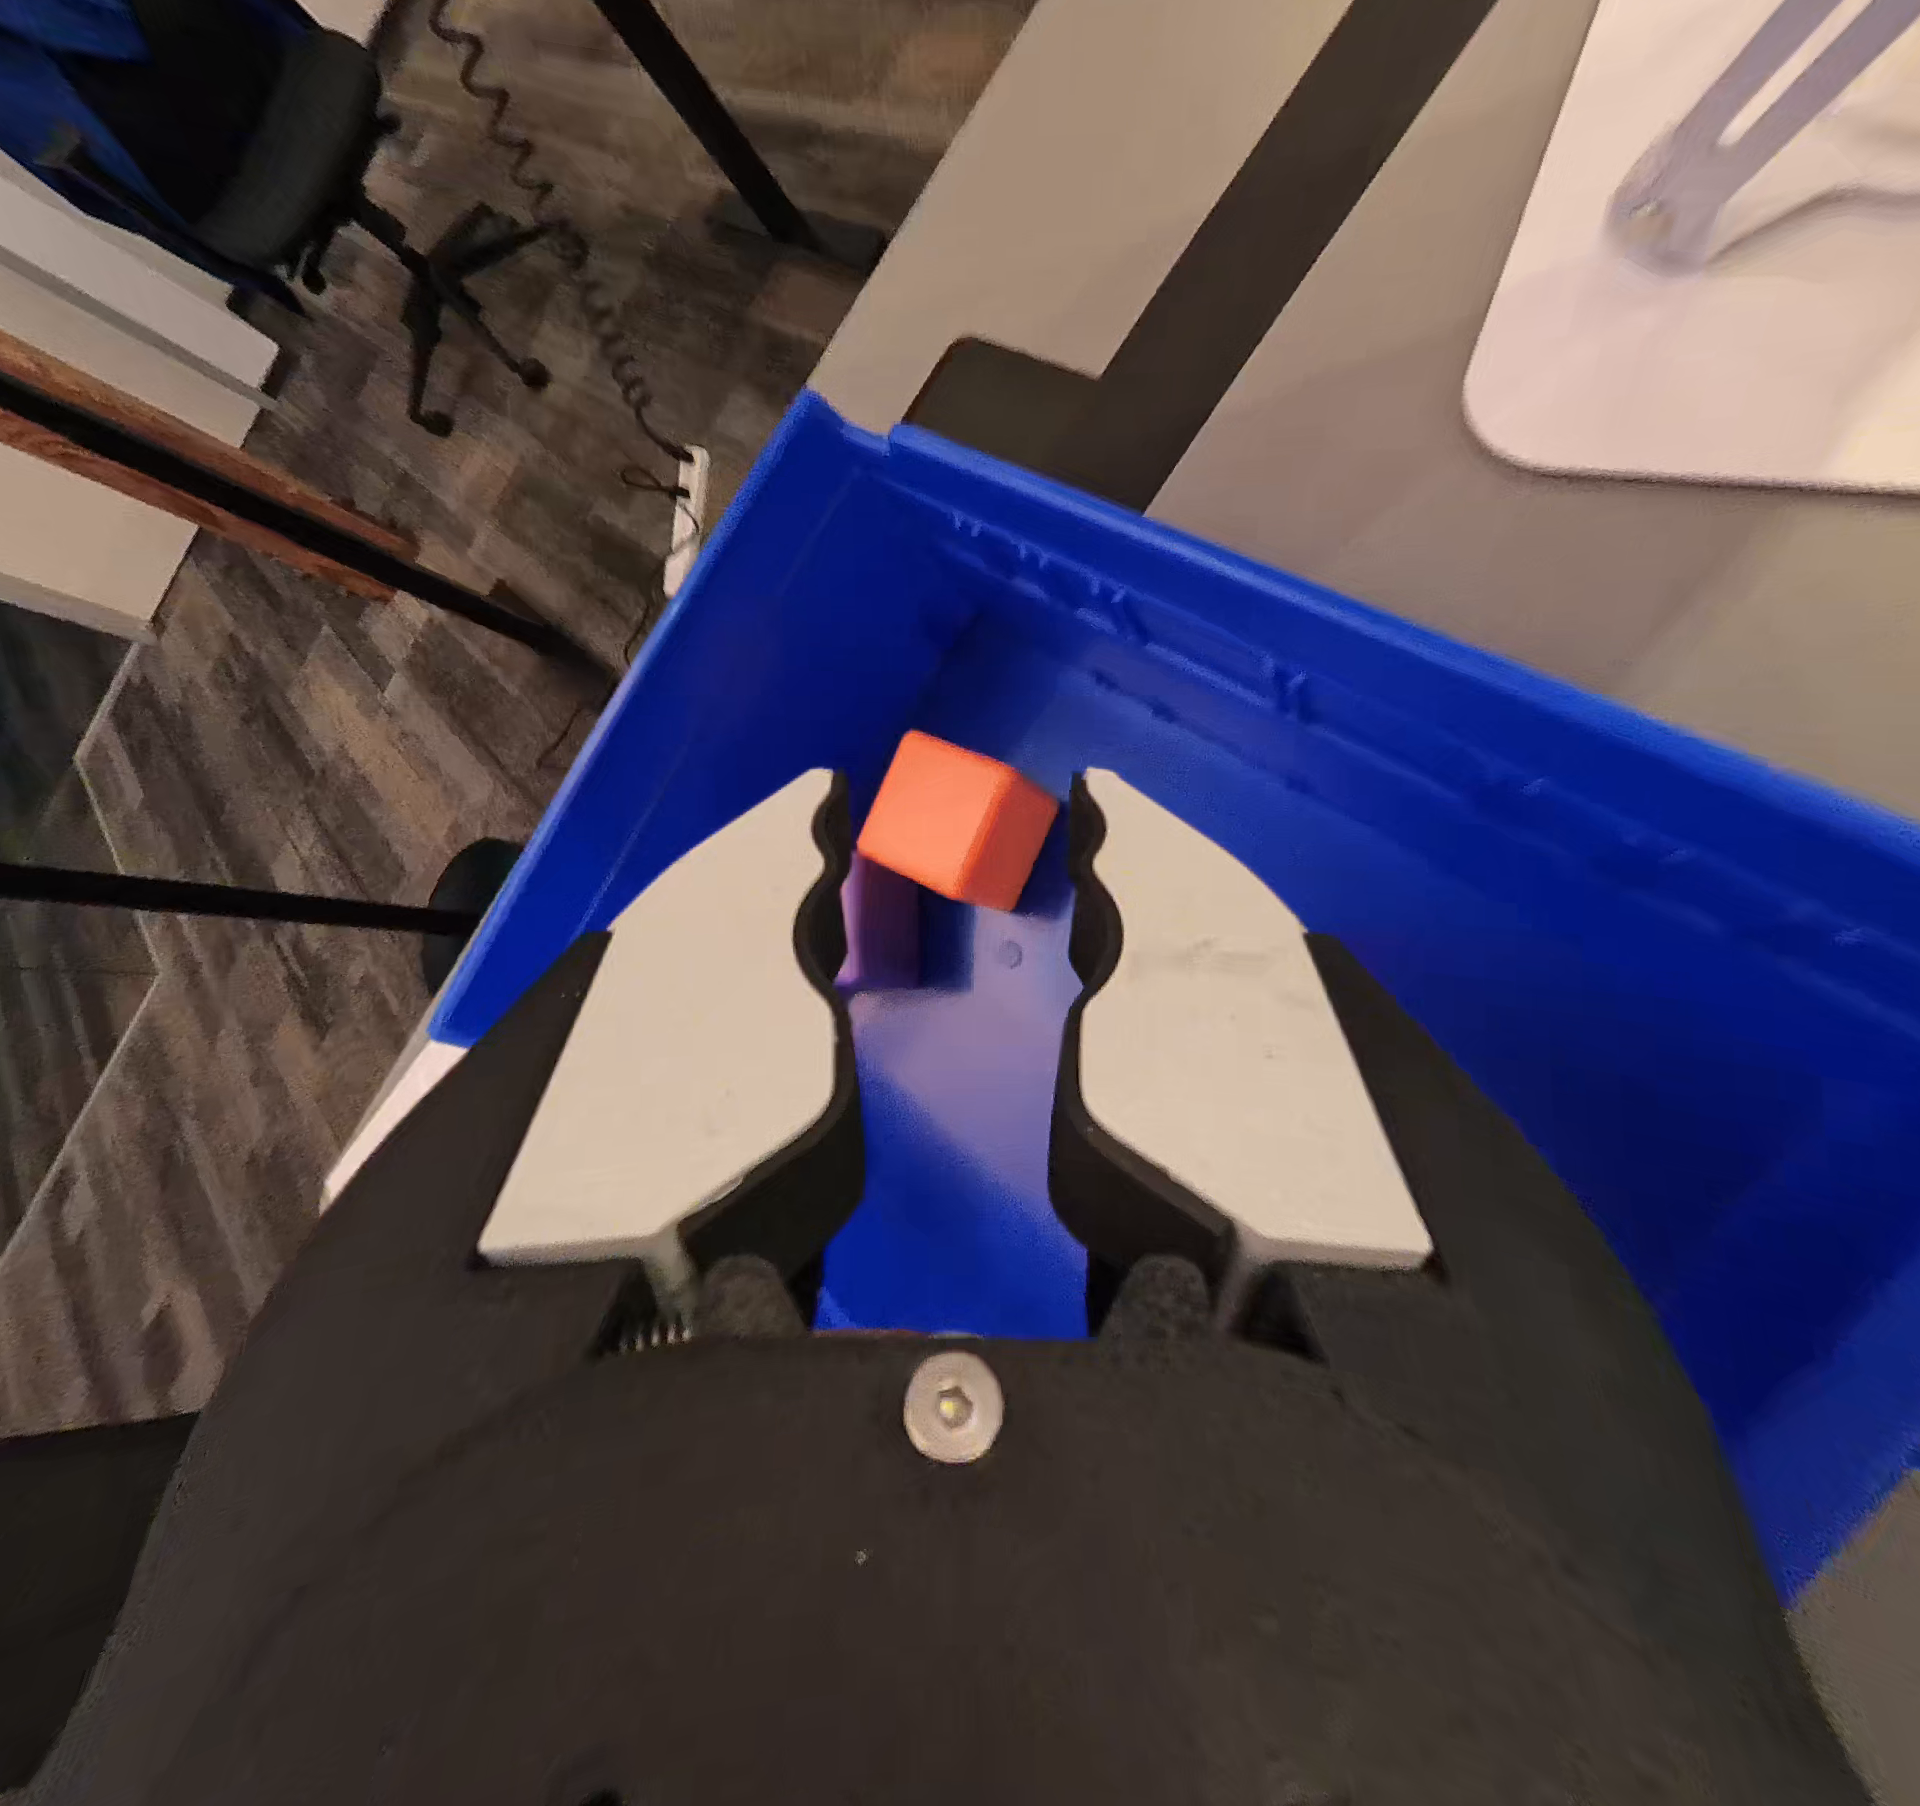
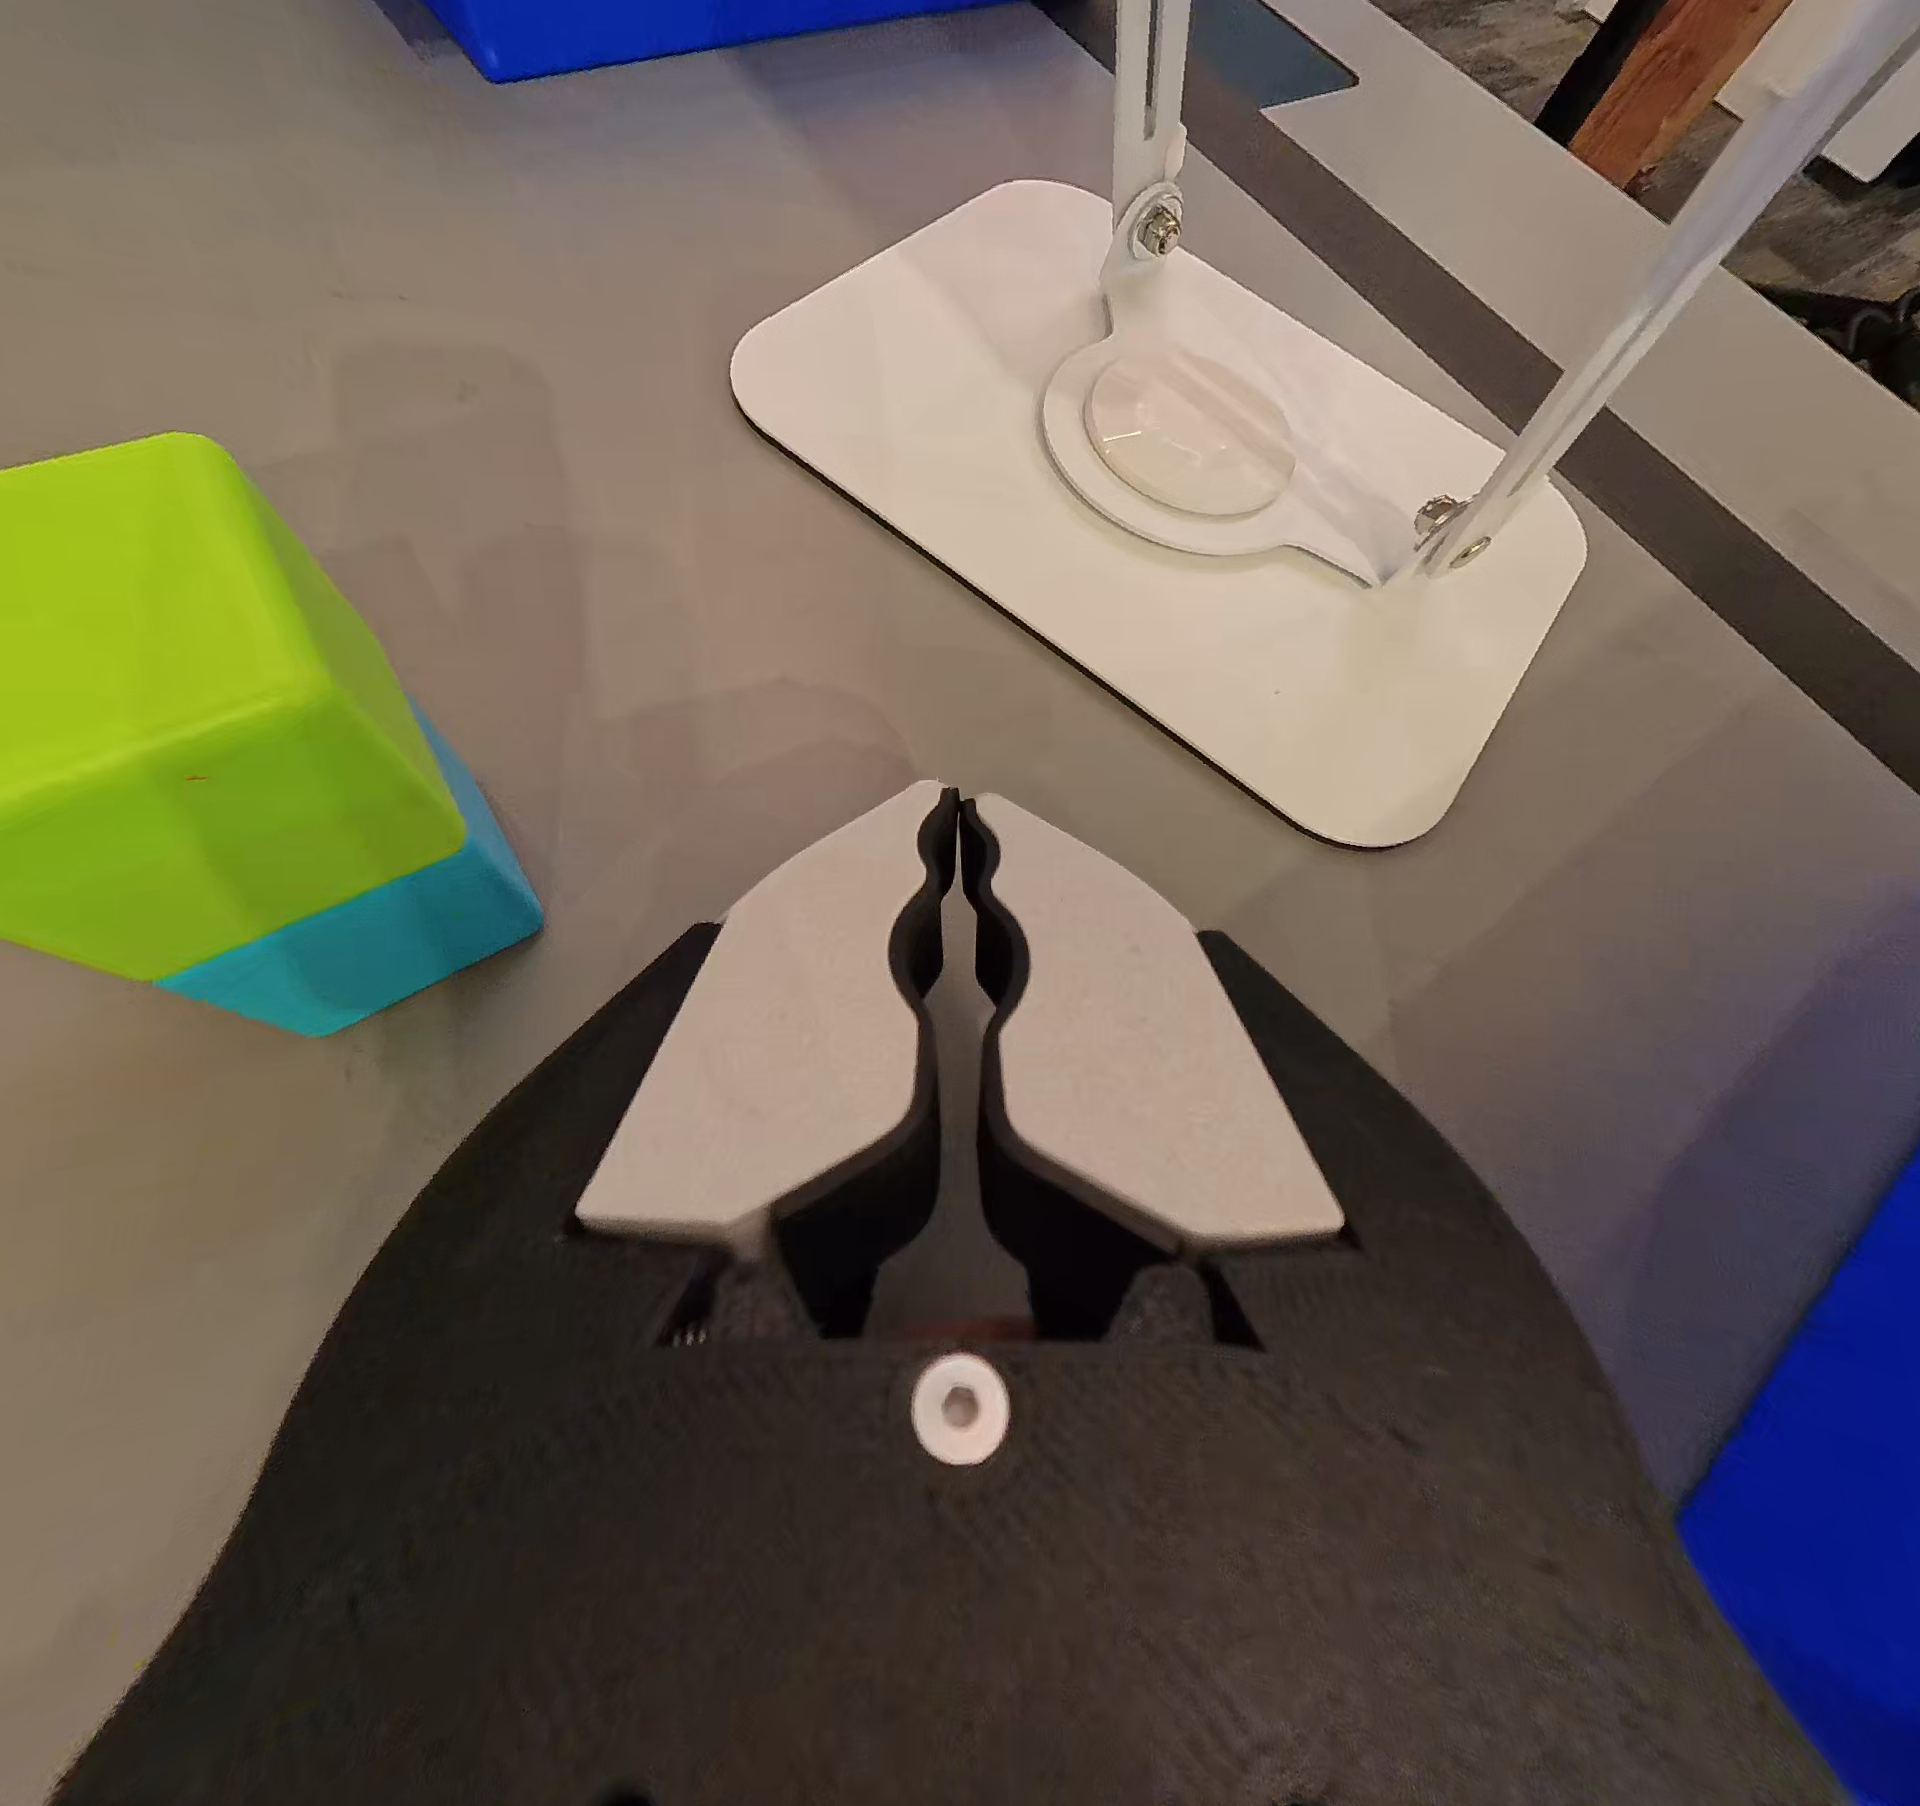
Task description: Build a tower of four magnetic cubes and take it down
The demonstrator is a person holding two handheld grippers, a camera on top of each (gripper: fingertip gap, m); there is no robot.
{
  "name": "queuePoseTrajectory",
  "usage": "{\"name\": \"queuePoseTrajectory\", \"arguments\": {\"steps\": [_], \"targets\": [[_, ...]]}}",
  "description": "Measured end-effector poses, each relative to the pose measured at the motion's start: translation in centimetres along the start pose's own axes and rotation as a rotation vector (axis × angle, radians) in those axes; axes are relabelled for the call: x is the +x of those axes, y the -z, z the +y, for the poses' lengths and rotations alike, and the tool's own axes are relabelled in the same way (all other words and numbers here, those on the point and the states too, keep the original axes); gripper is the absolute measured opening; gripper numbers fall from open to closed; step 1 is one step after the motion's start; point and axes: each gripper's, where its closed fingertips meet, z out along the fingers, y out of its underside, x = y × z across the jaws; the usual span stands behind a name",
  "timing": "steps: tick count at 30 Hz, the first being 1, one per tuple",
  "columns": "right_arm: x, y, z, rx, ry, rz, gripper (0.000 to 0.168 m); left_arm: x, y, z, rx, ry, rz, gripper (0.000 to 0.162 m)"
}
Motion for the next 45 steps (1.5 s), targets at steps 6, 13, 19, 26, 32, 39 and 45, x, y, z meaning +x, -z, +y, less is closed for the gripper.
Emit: {"name": "queuePoseTrajectory", "arguments": {"steps": [6, 13, 19, 26, 32, 39, 45], "targets": [[-0.1, -0.1, 0.1, -0.007, 0.01, -0.002, 0.0, 0.0, -3.6, 2.0, -0.14, -0.104, 0.099, 0.043], [-0.1, 0.0, 0.0, -0.002, -0.008, -0.013, 0.0, -0.4, -7.6, 4.9, -0.312, -0.177, 0.175, 0.047], [-0.2, -0.1, 0.1, -0.013, 0.001, -0.015, 0.0, 0.0, -9.0, 6.4, -0.391, -0.166, 0.205, 0.049], [-0.3, -0.2, 0.2, -0.024, 0.02, -0.009, 0.0, 3.2, -6.2, 5.5, -0.352, -0.192, 0.271, 0.048], [-0.3, -0.2, 0.2, -0.025, 0.019, -0.005, 0.0, 5.9, -4.3, 6.5, -0.355, -0.117, 0.357, 0.048], [-0.4, -0.2, 0.3, -0.029, 0.027, -0.004, 0.0, 8.6, -1.5, 7.1, -0.355, -0.08, 0.487, 0.047], [-0.3, -0.3, 0.3, -0.031, 0.026, -0.004, 0.0, 9.2, 1.2, 4.8, -0.185, -0.079, 0.46, 0.047]]}}
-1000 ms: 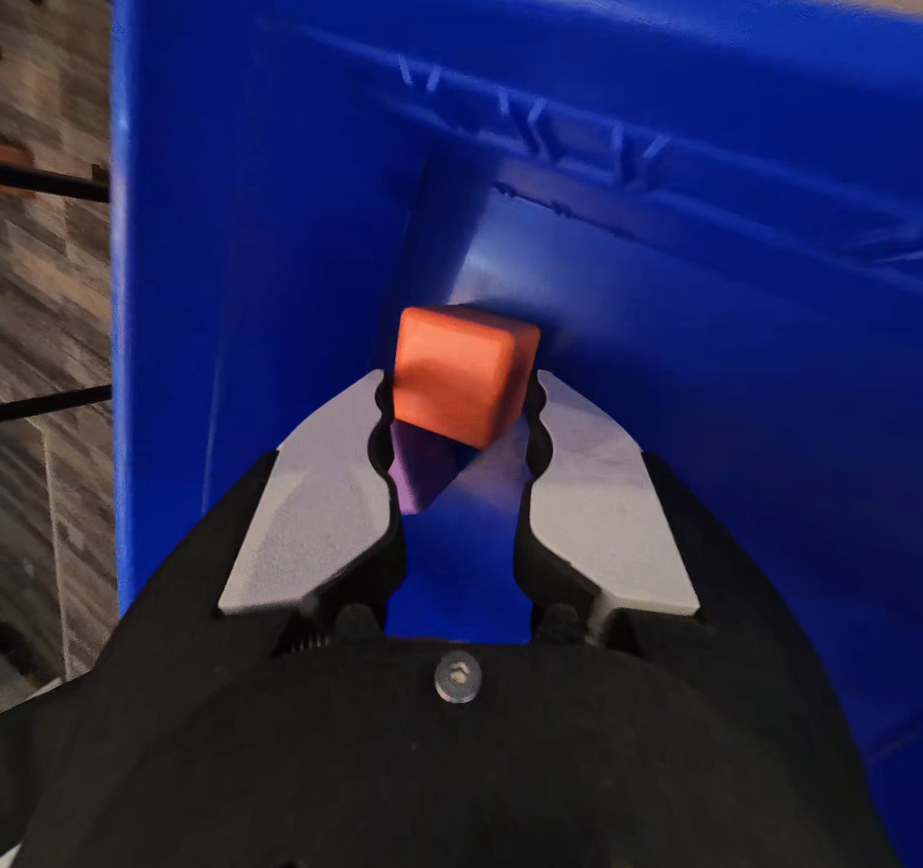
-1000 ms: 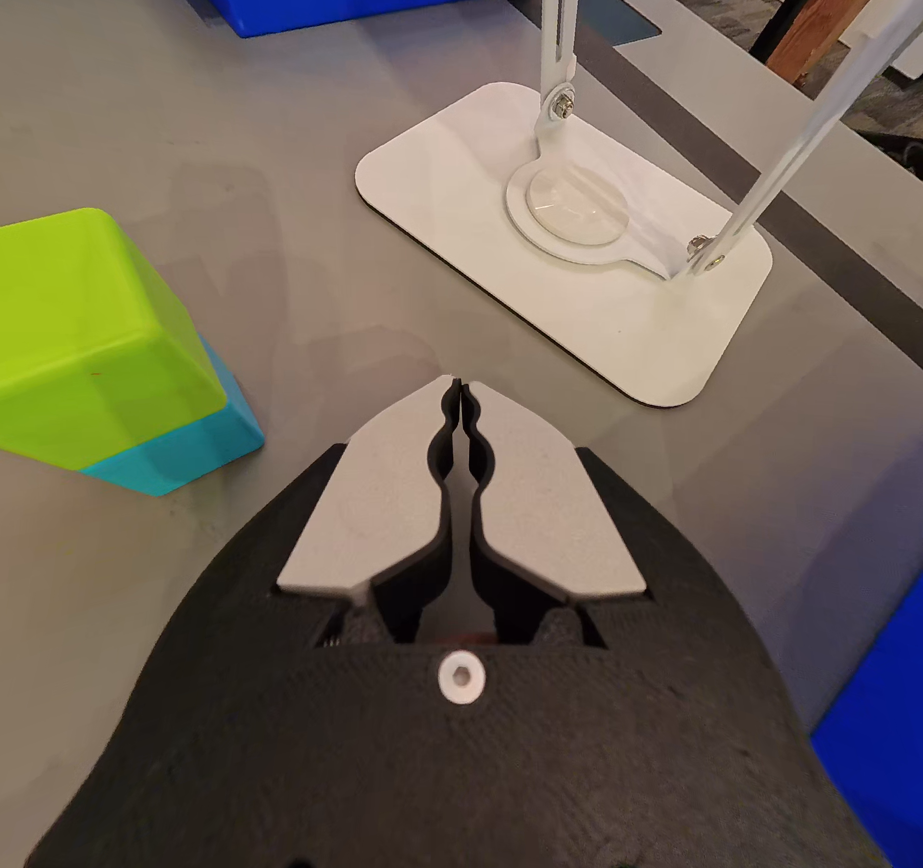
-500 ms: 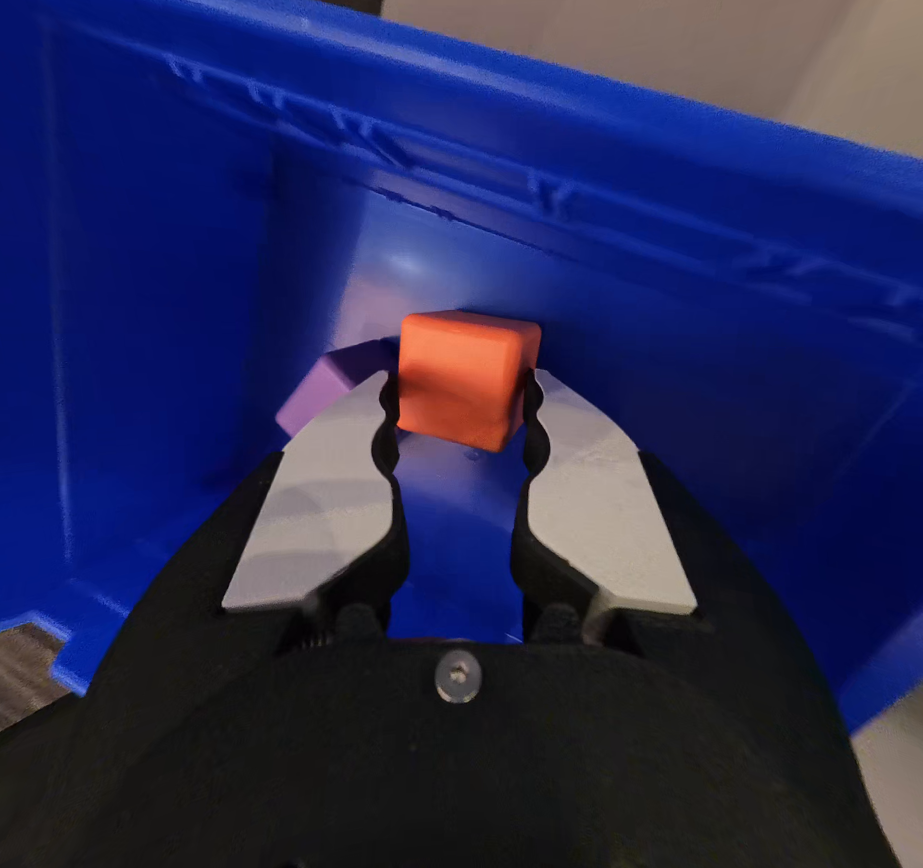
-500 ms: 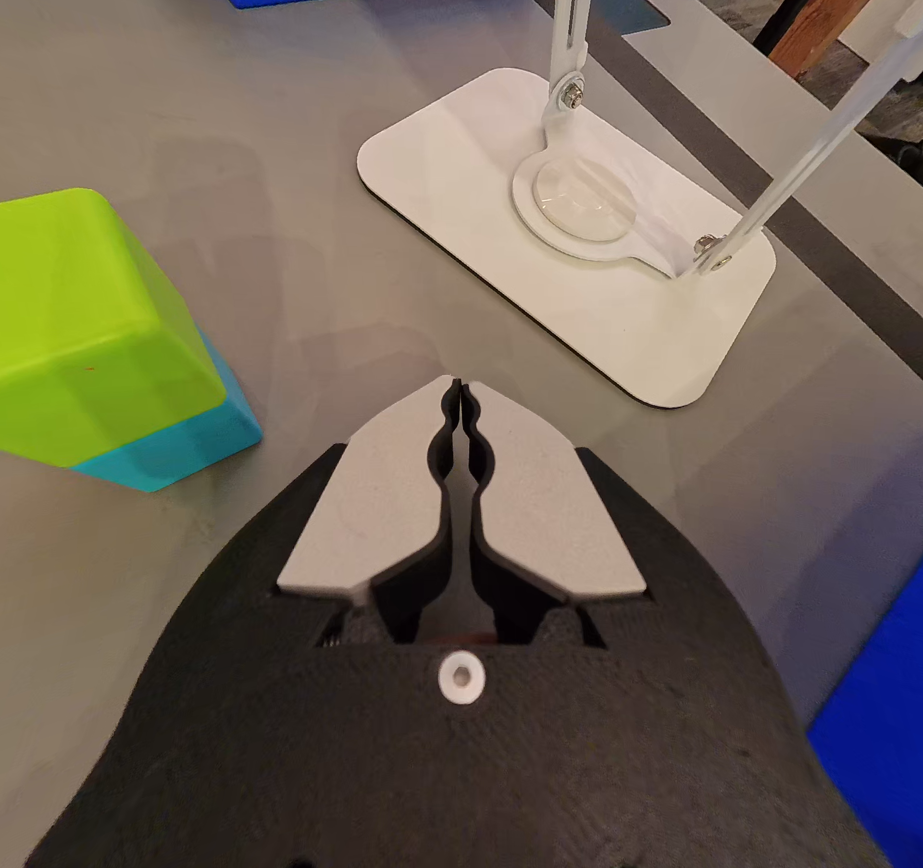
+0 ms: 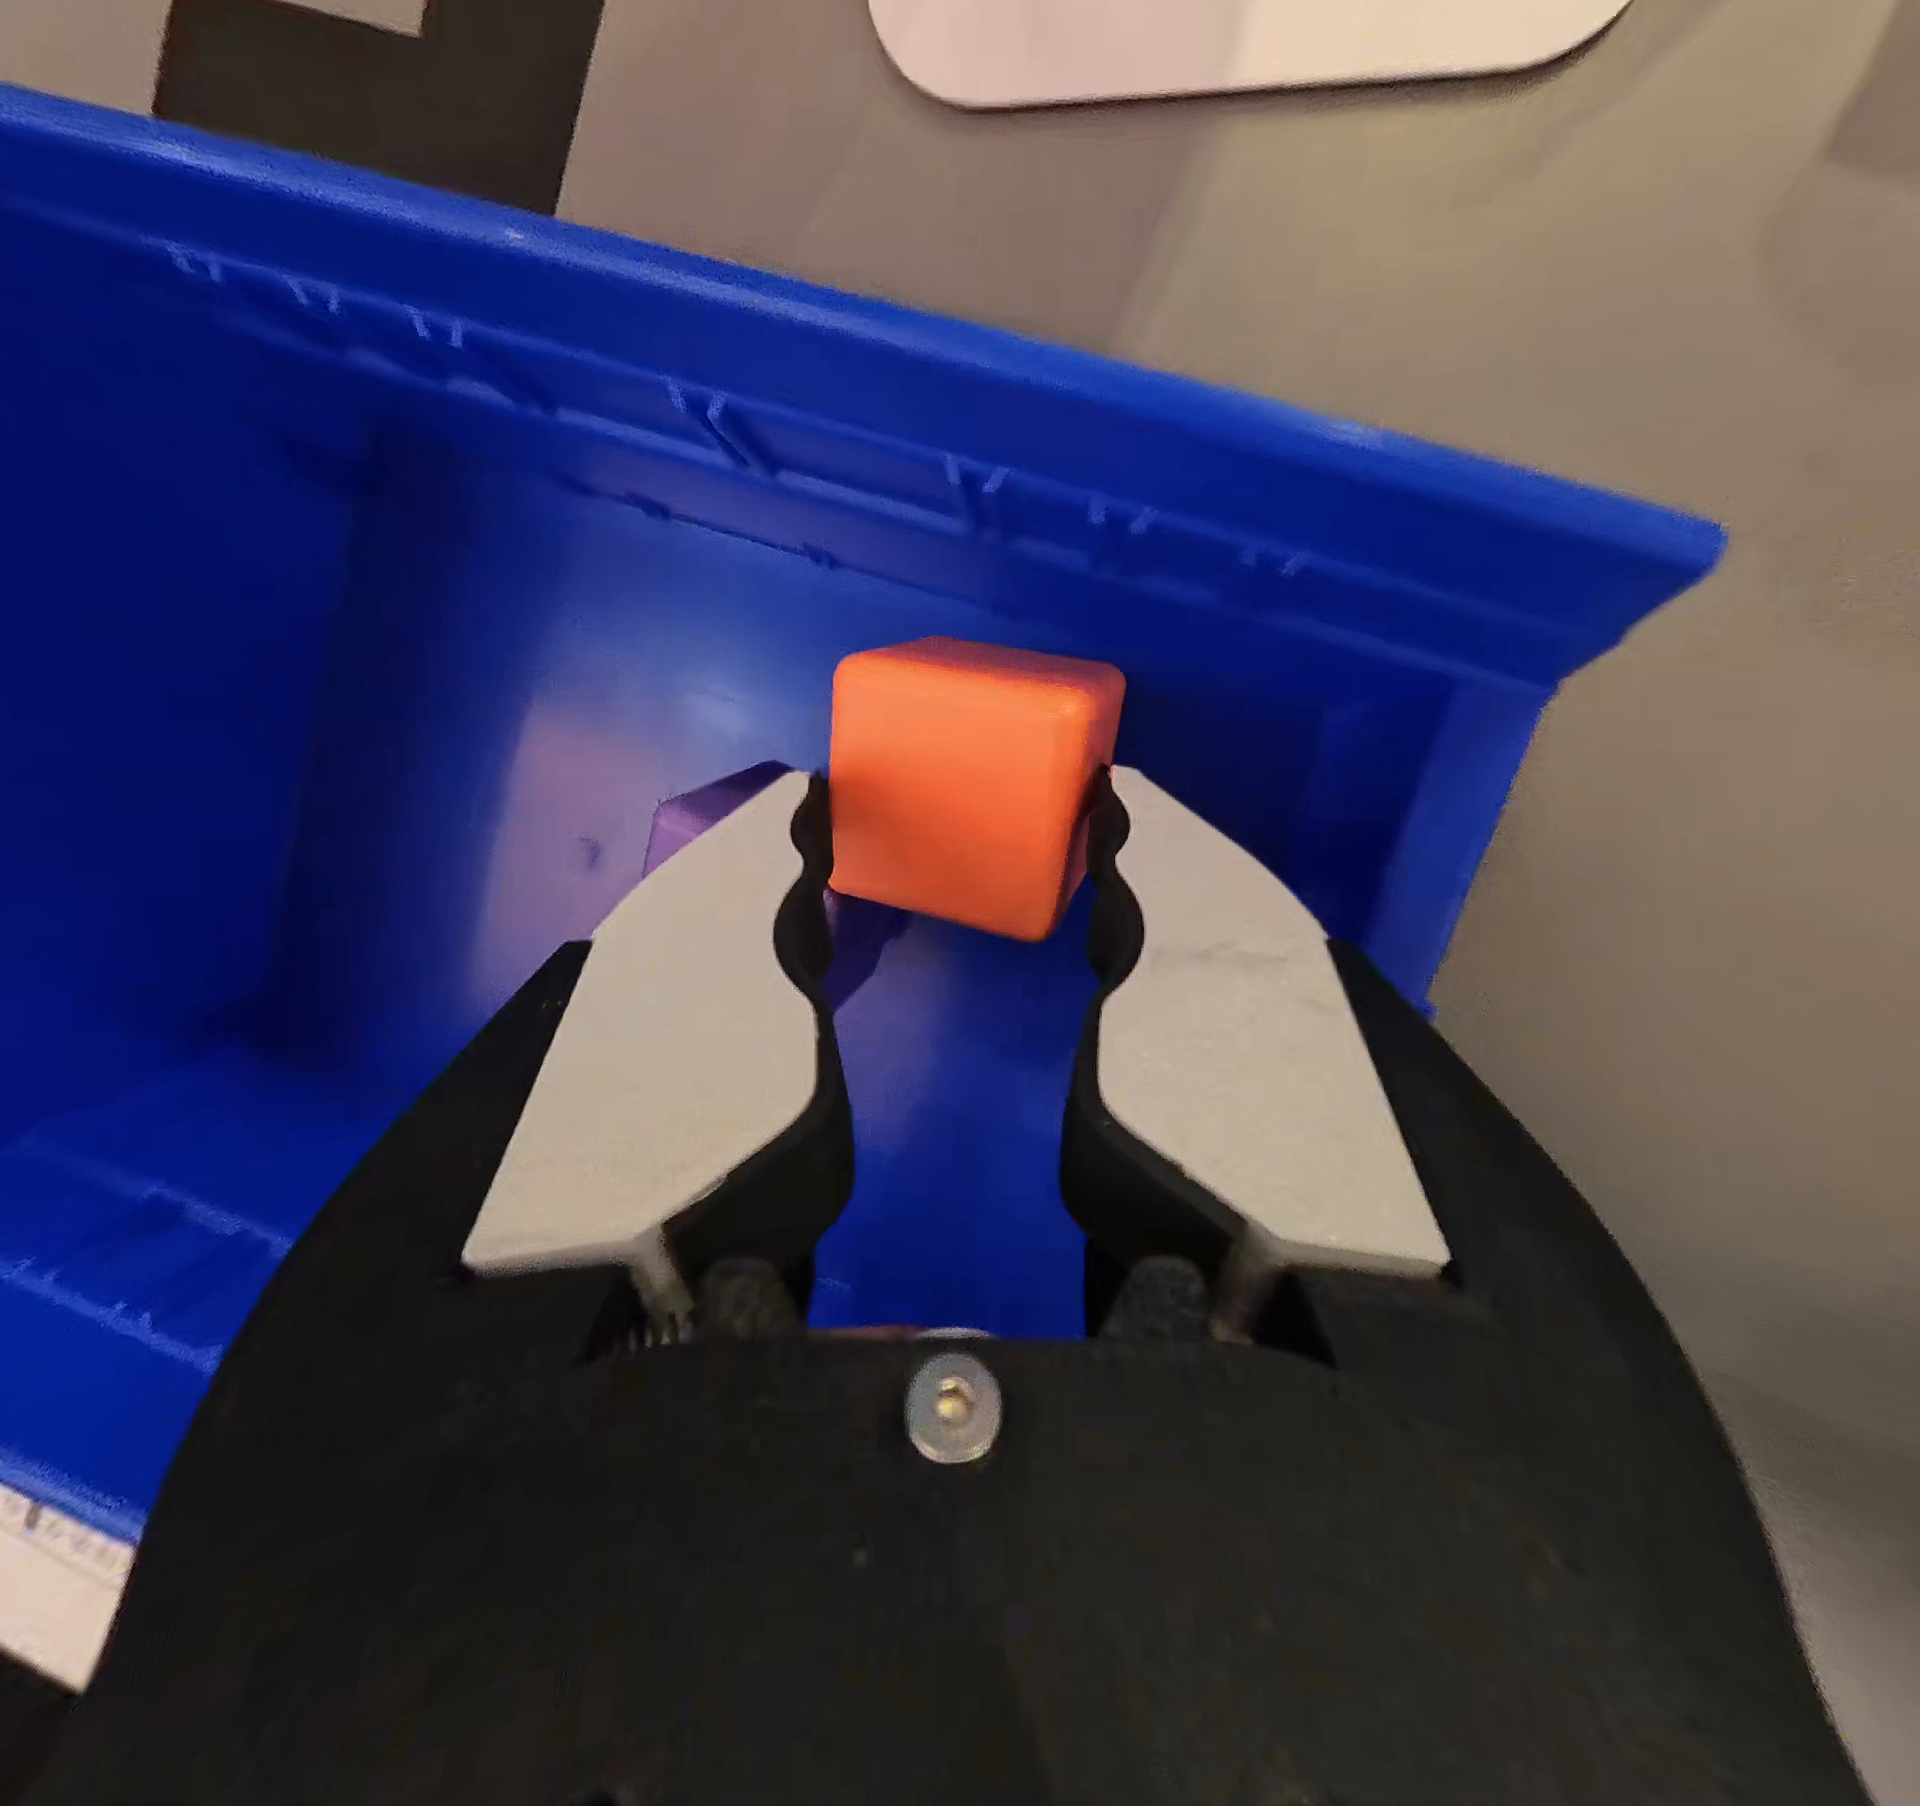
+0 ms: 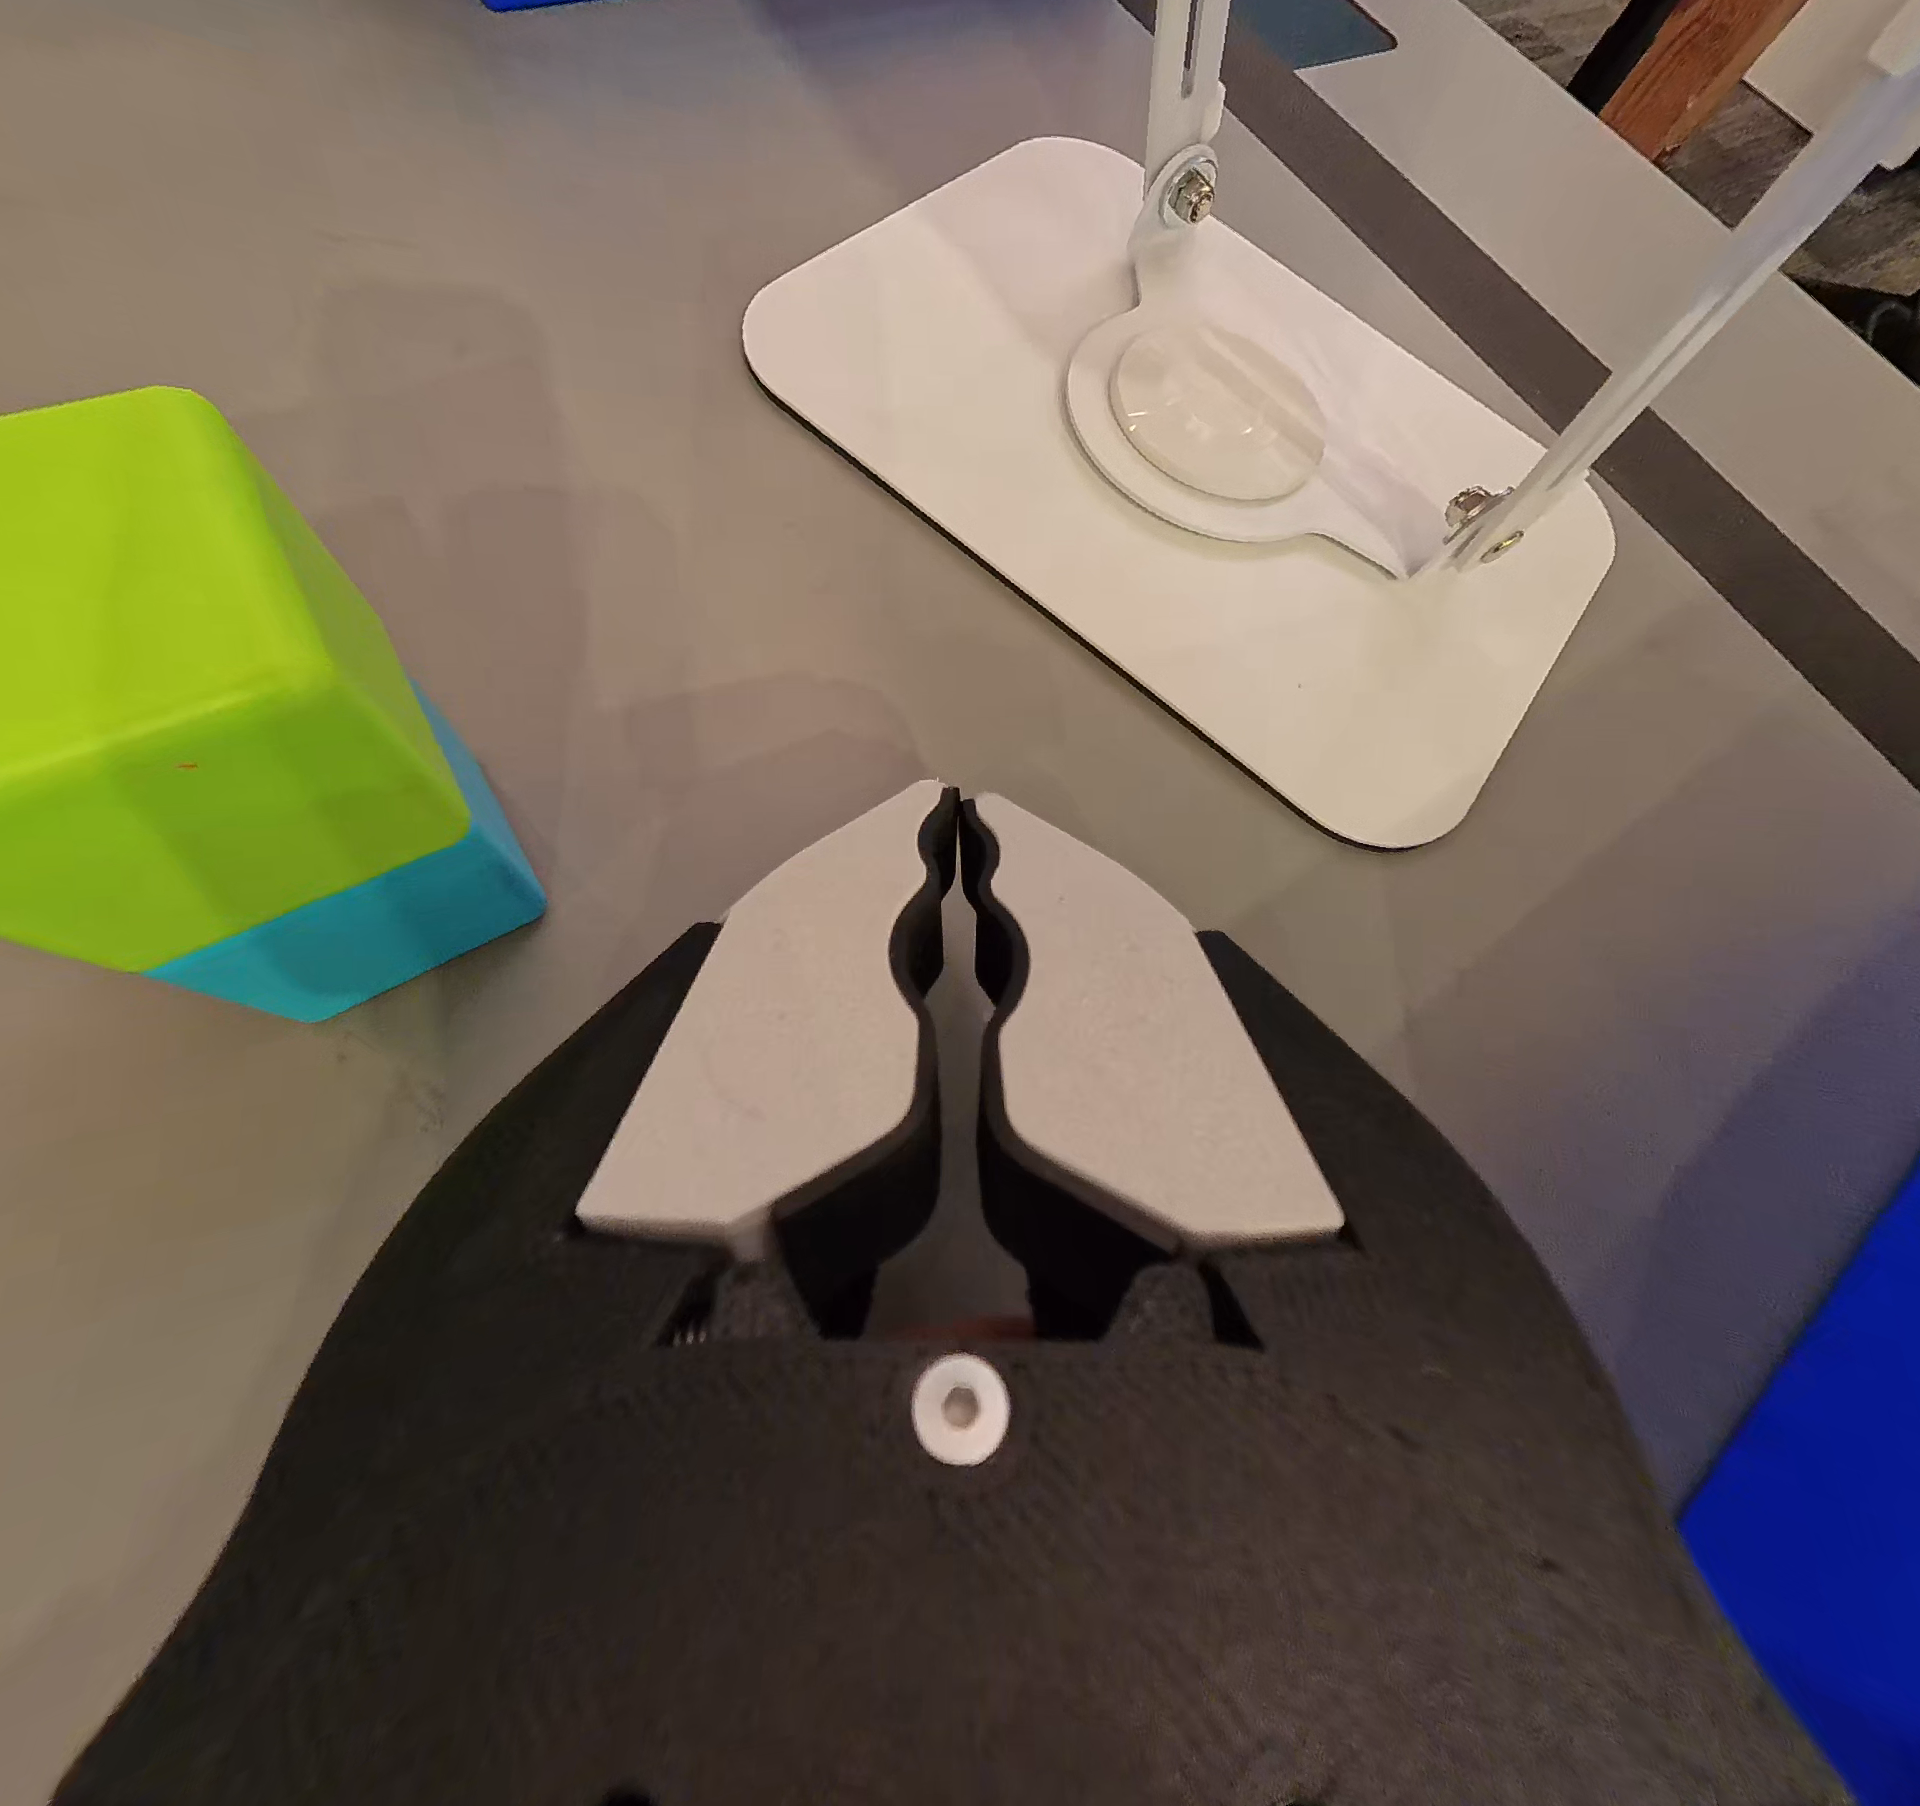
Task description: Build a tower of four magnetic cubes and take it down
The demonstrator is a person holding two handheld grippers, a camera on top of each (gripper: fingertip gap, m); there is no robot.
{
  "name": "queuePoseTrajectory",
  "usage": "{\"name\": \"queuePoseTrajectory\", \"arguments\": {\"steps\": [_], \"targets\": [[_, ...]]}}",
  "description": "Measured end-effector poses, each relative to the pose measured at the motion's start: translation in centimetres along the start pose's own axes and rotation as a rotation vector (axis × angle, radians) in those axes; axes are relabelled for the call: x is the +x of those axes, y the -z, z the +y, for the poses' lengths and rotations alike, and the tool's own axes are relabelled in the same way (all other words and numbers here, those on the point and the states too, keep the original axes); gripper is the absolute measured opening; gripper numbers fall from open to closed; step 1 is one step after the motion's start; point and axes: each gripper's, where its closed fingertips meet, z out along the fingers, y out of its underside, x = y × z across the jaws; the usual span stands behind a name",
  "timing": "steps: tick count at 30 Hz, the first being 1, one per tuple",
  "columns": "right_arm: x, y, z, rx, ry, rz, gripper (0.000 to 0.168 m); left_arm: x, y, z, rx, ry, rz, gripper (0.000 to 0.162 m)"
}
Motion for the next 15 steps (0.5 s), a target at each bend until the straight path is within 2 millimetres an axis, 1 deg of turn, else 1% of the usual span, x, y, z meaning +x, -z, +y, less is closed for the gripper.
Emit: {"name": "queuePoseTrajectory", "arguments": {"steps": [2, 4, 5, 7, 8, 9, 10, 12, 15], "targets": [[0.1, 0.1, 0.0, 0.005, -0.003, 0.005, 0.0, 1.2, 0.6, -0.5, 0.054, -0.005, 0.036, 0.047], [0.5, 0.5, -0.7, 0.044, -0.024, 0.035, 0.0, 1.9, 0.5, 0.3, 0.013, -0.027, 0.03, 0.047], [0.4, 0.9, -1.5, 0.081, -0.038, 0.03, 0.0, 2.2, 0.4, 0.4, 0.017, -0.039, 0.027, 0.047], [0.4, 2.1, -3.9, 0.16, -0.024, 0.051, 0.0, 3.4, 0.3, 0.5, 0.023, -0.068, 0.043, 0.047], [0.1, 2.5, -5.1, 0.189, -0.014, 0.055, 0.0, 3.4, 0.1, 0.7, 0.018, -0.085, 0.015, 0.047], [-0.3, 2.7, -5.9, 0.204, -0.007, 0.043, 0.0, 3.7, 0.0, 0.6, 0.031, -0.087, 0.016, 0.047], [-0.7, 2.6, -6.2, 0.204, 0.001, 0.032, 0.0, 4.2, -0.1, 0.5, 0.038, -0.087, 0.037, 0.047], [-1.4, 2.2, -6.0, 0.192, 0.012, 0.013, 0.0, 5.0, 0.0, 0.2, 0.073, -0.113, 0.055, 0.047], [-1.5, 1.6, -5.1, 0.163, 0.013, 0.012, 0.0, 5.4, 0.4, 0.0, 0.121, -0.103, 0.071, 0.047]]}}
